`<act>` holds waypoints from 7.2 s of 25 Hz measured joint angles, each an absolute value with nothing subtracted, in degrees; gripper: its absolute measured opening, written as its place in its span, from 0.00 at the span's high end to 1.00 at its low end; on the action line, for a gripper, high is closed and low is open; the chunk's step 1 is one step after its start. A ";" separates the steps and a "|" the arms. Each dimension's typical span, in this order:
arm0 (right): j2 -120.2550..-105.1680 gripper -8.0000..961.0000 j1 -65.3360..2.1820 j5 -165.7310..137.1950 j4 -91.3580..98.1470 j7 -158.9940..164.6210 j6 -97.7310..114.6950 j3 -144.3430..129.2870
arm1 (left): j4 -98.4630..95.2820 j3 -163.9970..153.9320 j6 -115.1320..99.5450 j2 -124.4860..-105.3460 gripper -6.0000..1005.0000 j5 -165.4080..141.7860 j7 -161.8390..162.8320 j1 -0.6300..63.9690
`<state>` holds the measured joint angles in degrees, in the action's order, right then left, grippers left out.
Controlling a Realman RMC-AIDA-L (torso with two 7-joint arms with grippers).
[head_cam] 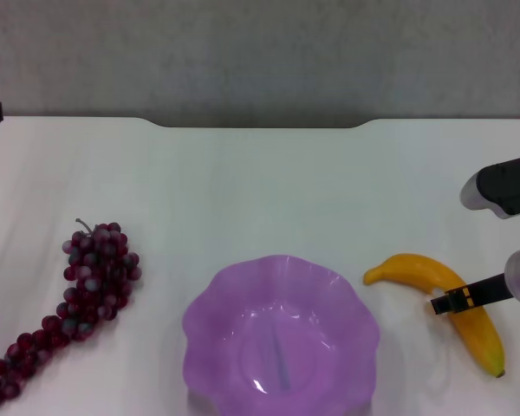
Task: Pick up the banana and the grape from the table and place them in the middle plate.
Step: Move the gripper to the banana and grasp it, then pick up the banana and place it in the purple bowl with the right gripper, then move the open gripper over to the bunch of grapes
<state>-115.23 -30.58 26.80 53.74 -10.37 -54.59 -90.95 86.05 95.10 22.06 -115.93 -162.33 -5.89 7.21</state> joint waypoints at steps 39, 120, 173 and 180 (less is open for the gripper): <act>-115.34 0.48 -10.32 27.13 93.78 -11.68 -46.00 -93.28 | 85.82 95.36 22.60 -115.93 0.39 -162.33 -5.98 6.68; -115.40 0.48 -31.75 41.58 71.14 -21.29 -60.02 -103.55 | 87.01 95.80 26.36 -115.94 0.39 -162.33 -6.59 8.99; -115.32 0.36 3.15 53.04 70.93 -25.83 10.79 -95.70 | 91.83 89.40 17.19 -116.16 0.40 -160.25 -9.69 1.65; -115.30 0.36 3.17 54.28 67.86 -25.49 11.58 -95.09 | 96.34 87.50 26.43 -116.17 0.40 -159.26 -11.42 2.04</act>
<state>-115.30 3.17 54.28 67.86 -25.49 11.58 -95.09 96.34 87.50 26.43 -116.17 -159.26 -11.42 2.04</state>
